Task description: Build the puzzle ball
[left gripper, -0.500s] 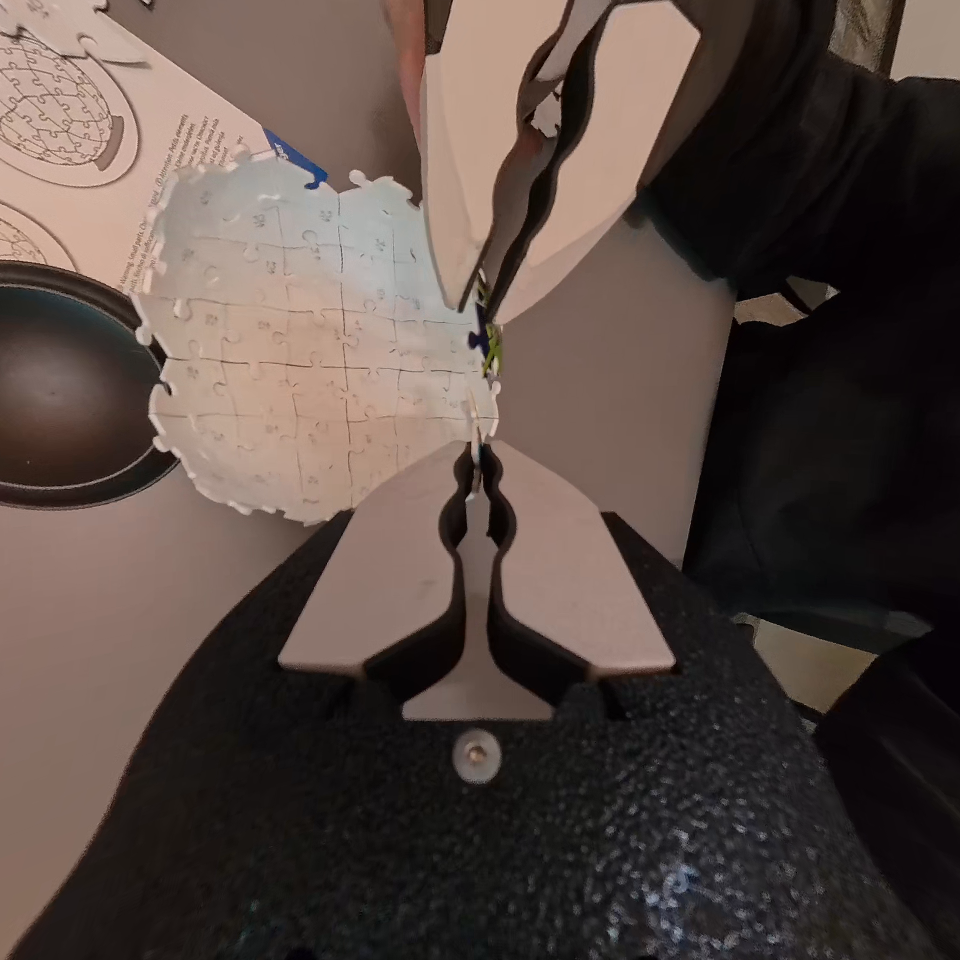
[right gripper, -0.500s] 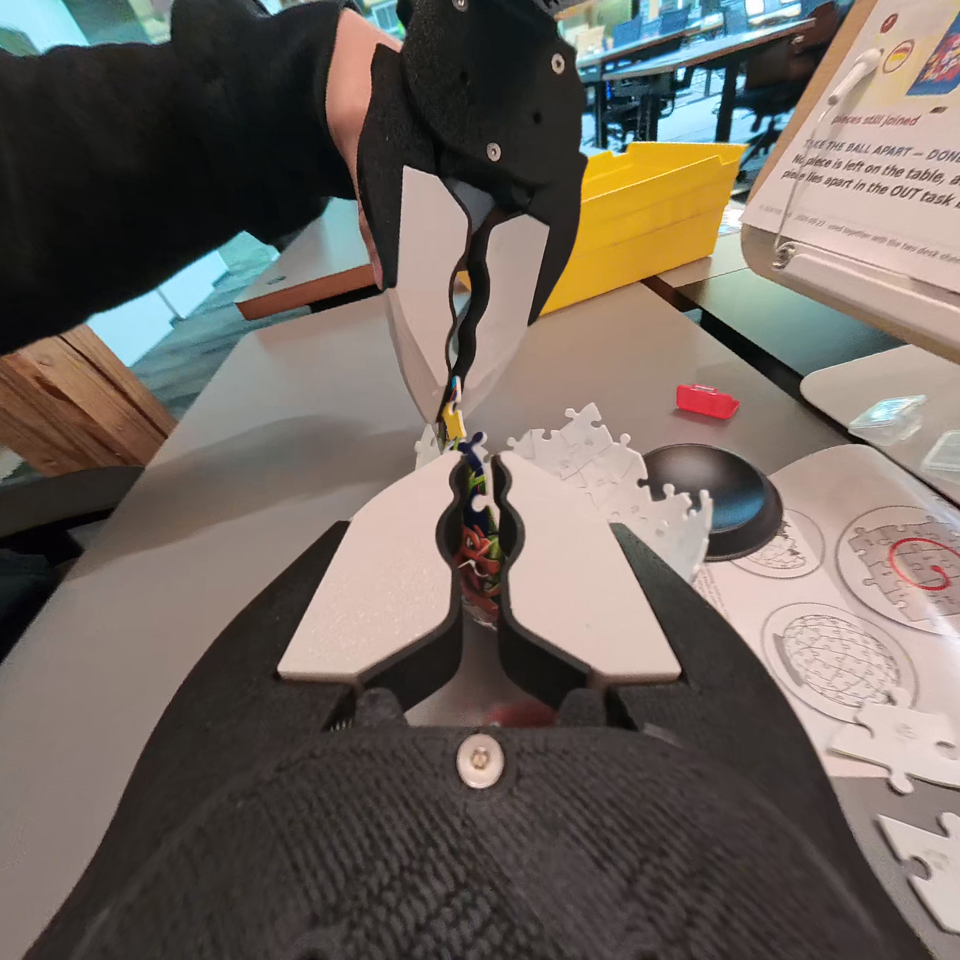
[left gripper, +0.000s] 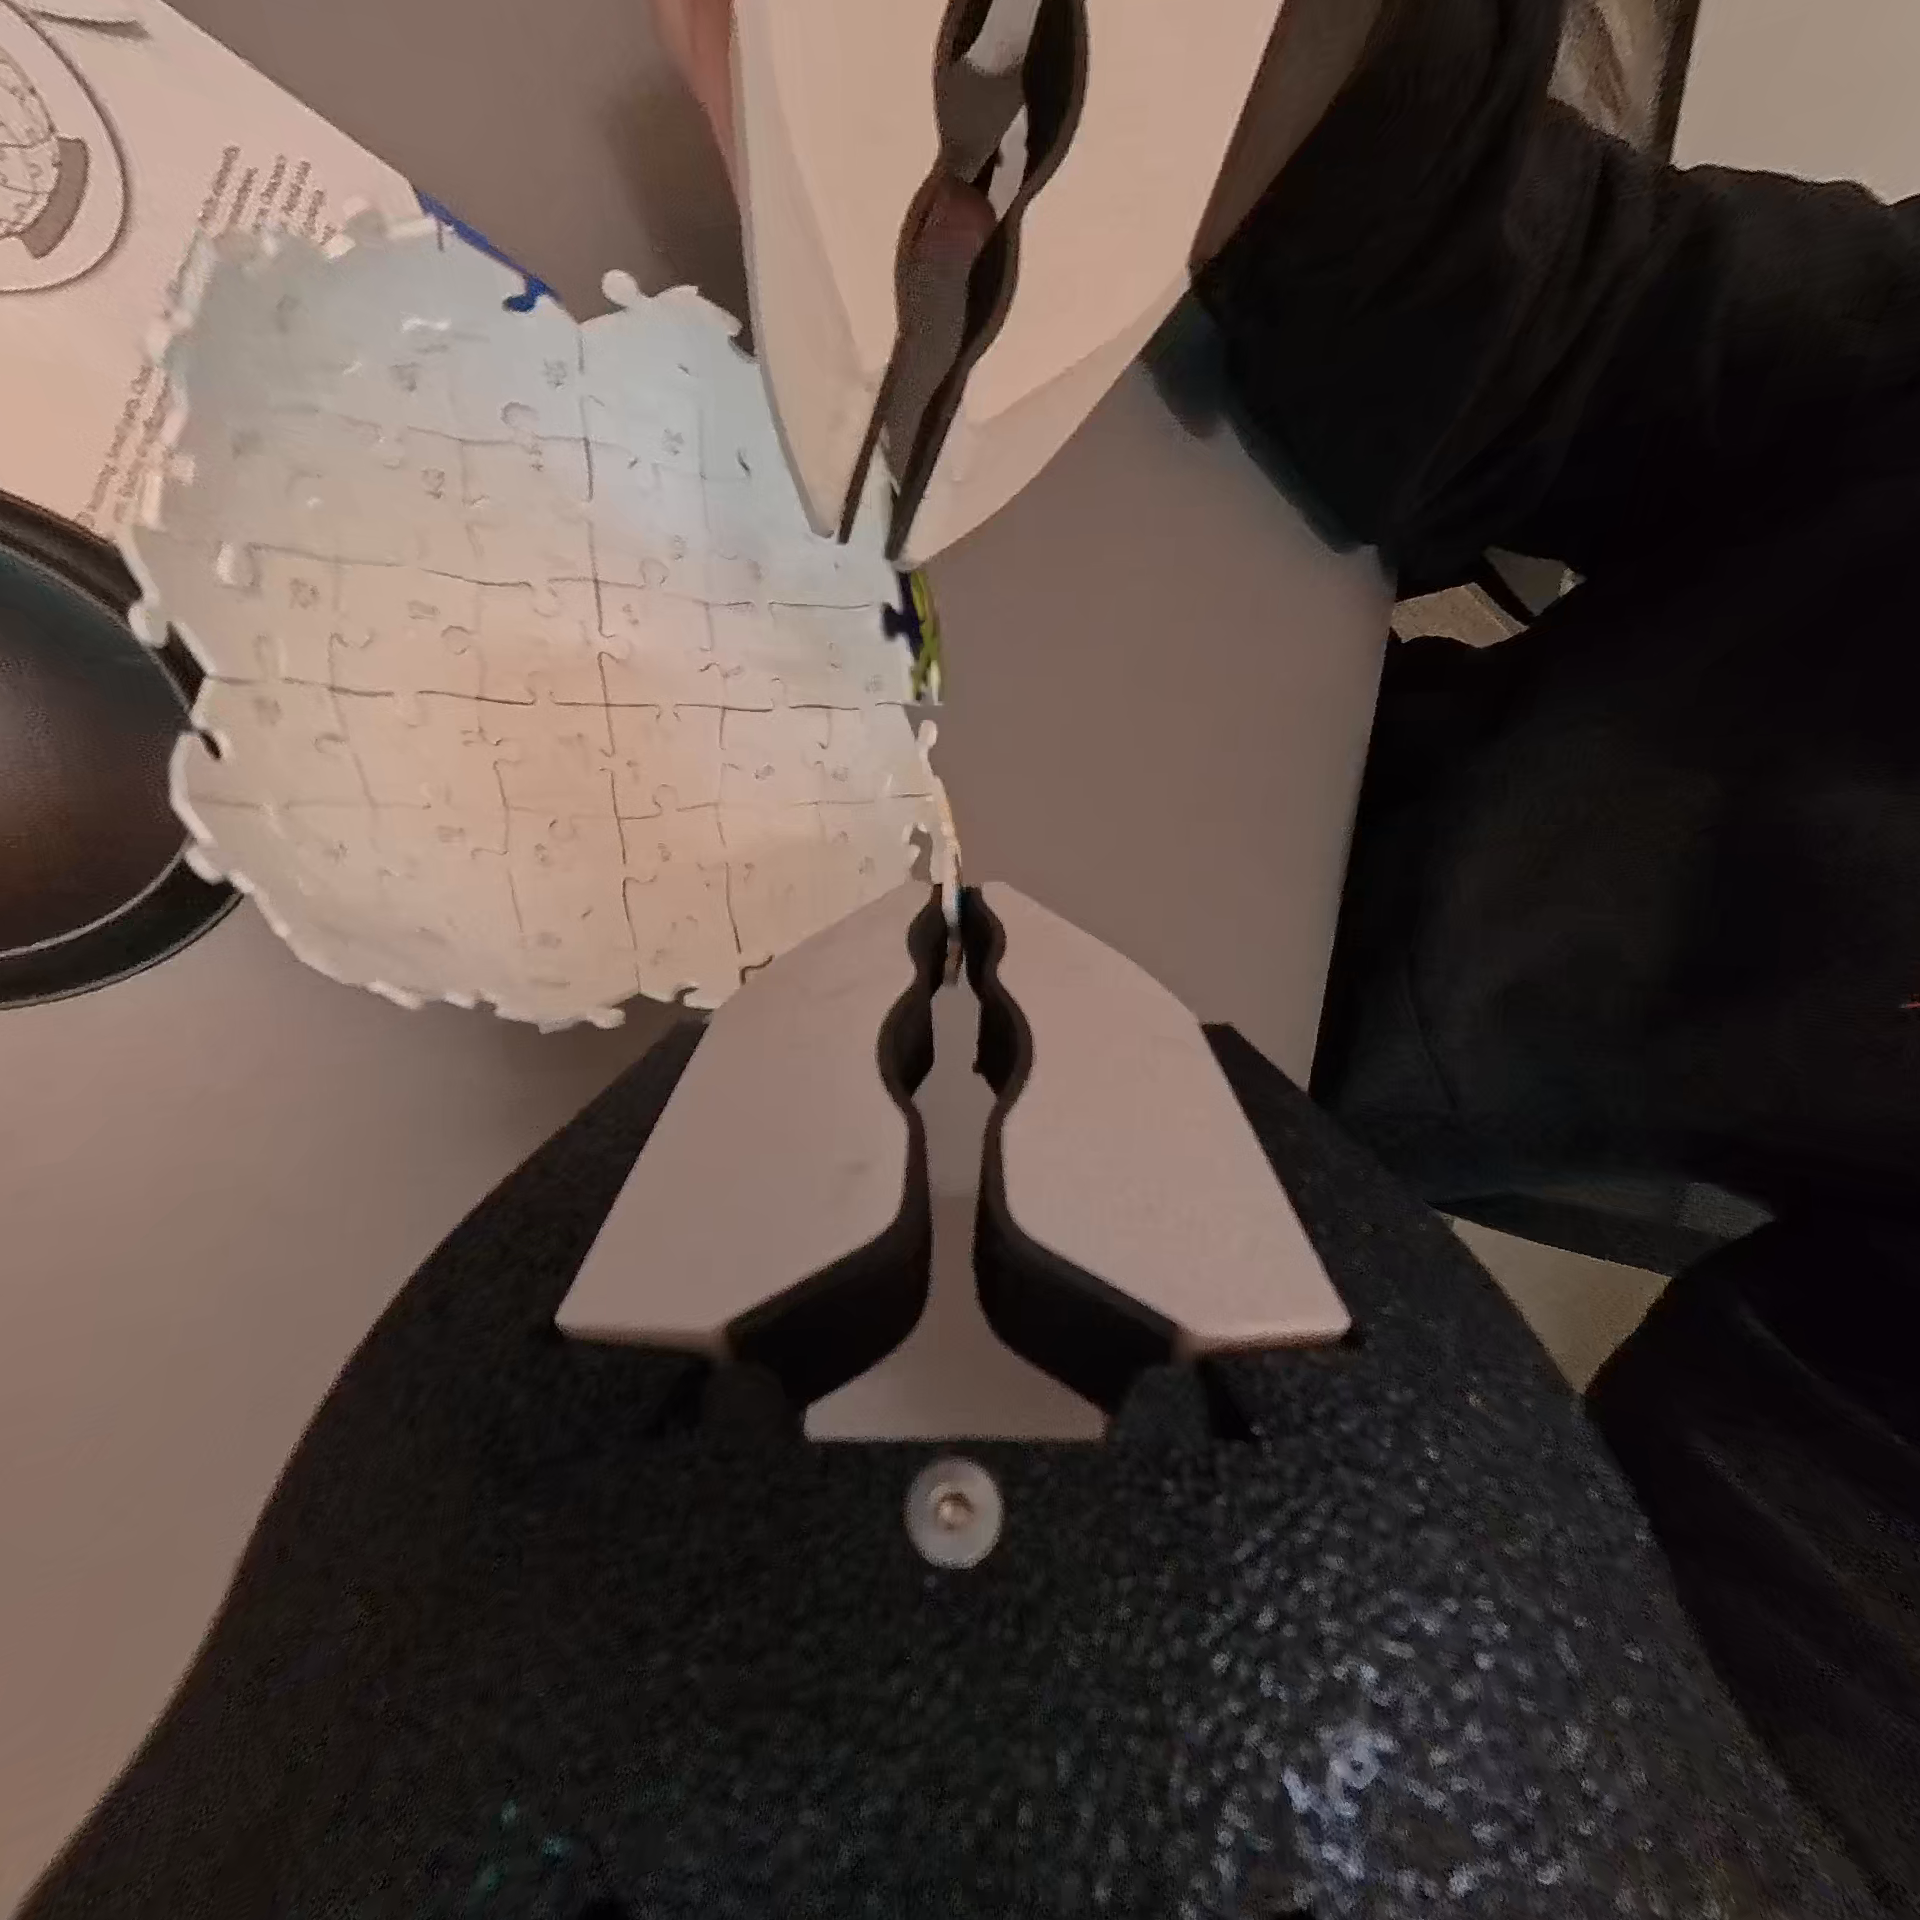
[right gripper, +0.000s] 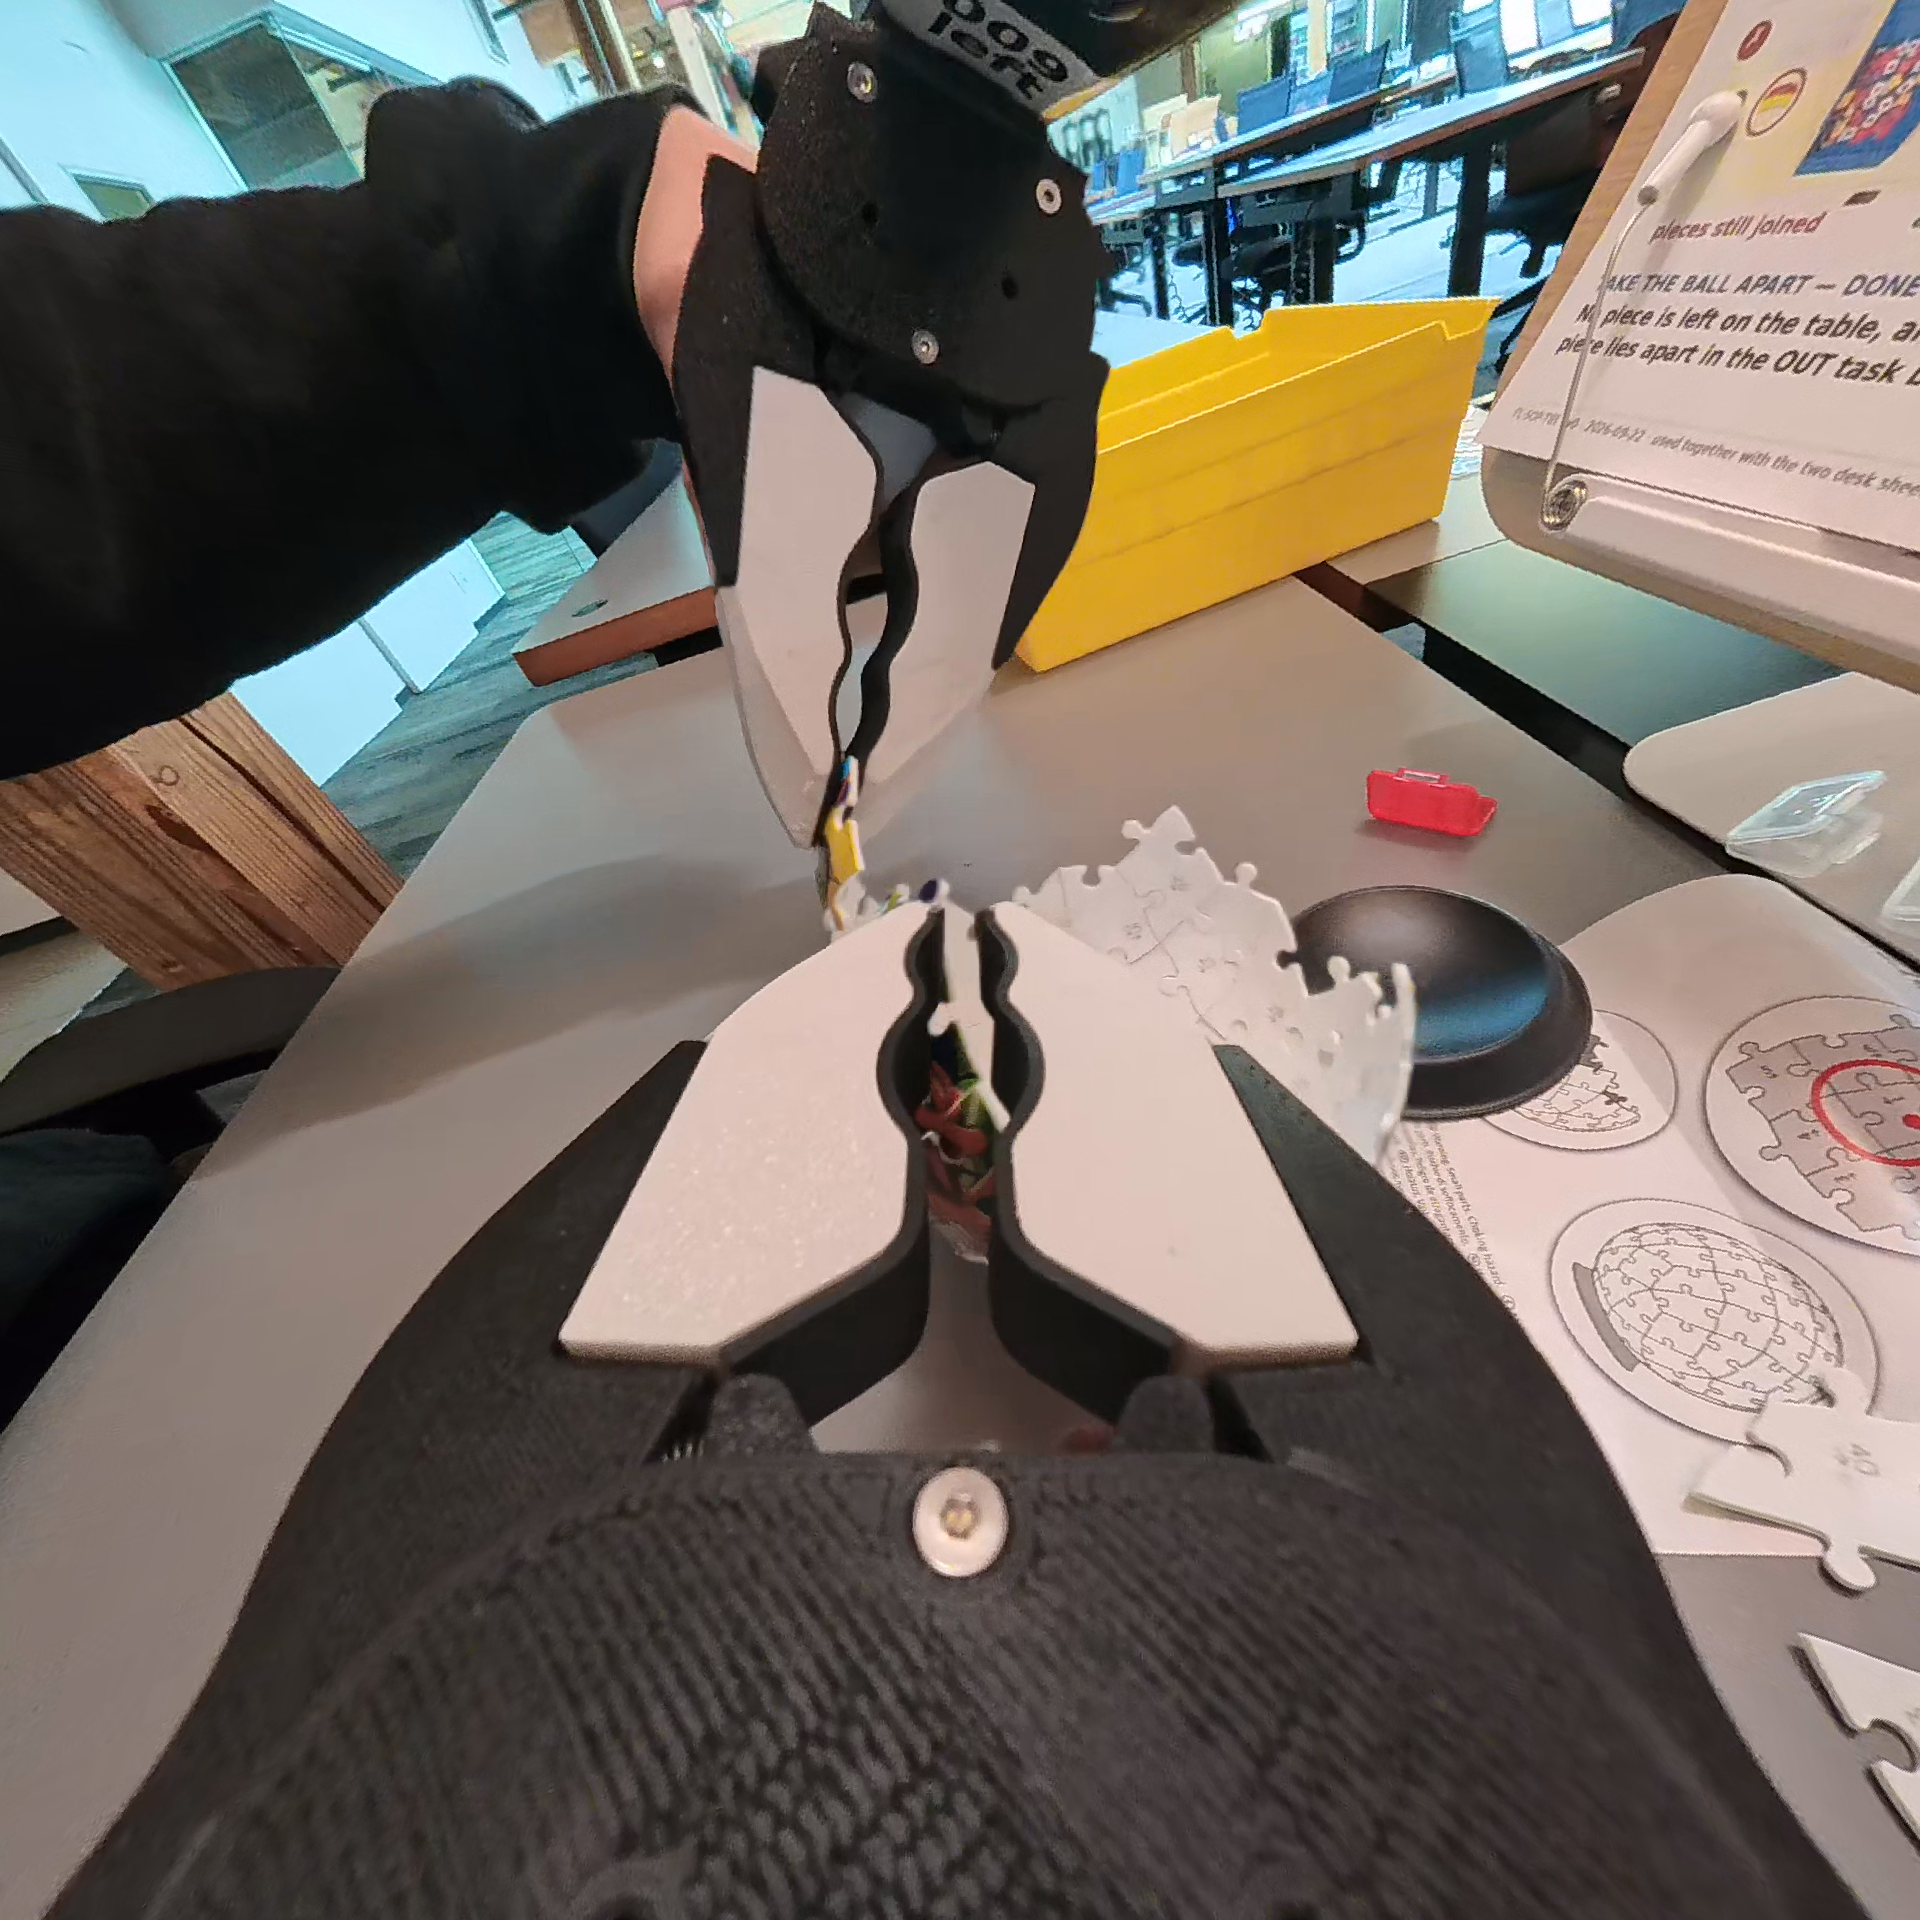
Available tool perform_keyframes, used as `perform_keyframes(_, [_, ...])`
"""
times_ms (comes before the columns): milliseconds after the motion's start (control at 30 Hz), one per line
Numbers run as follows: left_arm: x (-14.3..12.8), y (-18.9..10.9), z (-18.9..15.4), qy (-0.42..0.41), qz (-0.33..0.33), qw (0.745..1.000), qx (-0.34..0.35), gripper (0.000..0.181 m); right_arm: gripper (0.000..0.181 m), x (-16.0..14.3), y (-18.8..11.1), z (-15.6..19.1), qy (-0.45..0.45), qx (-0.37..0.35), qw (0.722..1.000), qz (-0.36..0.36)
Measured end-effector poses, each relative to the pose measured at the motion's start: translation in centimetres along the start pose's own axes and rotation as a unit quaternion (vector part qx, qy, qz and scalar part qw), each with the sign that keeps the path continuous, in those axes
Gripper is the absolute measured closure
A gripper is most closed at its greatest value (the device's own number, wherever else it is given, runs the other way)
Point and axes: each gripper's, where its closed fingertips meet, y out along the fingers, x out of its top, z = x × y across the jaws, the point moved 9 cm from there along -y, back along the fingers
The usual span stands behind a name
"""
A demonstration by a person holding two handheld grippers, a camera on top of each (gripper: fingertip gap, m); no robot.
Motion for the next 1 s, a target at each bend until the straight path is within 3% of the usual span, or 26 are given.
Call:
perform_keyframes(400, [-0.6,0.4,-2.2,-0.001,-0.081,0.996,-0.04,0.179,0.171,0.3,-0.3,0.4,-0.006,0.005,1.0,-0.005])
perform_keyframes(667, [-1.5,0.4,-3.7,-0.003,-0.109,0.993,-0.039,0.179,0.169,-0.1,-0.4,0.6,-0.016,0.001,0.999,0.04])
perform_keyframes(867, [-1.5,1.1,-4.1,-0.033,-0.207,0.978,-0.022,0.179,0.167,0.1,-0.7,0.8,-0.033,-0.016,0.998,0.045])
perform_keyframes(1000, [-2.5,2.5,-4.9,-0.019,-0.32,0.947,0.011,0.179,0.165,0.9,-1.3,1.1,-0.045,-0.033,0.998,0.035])
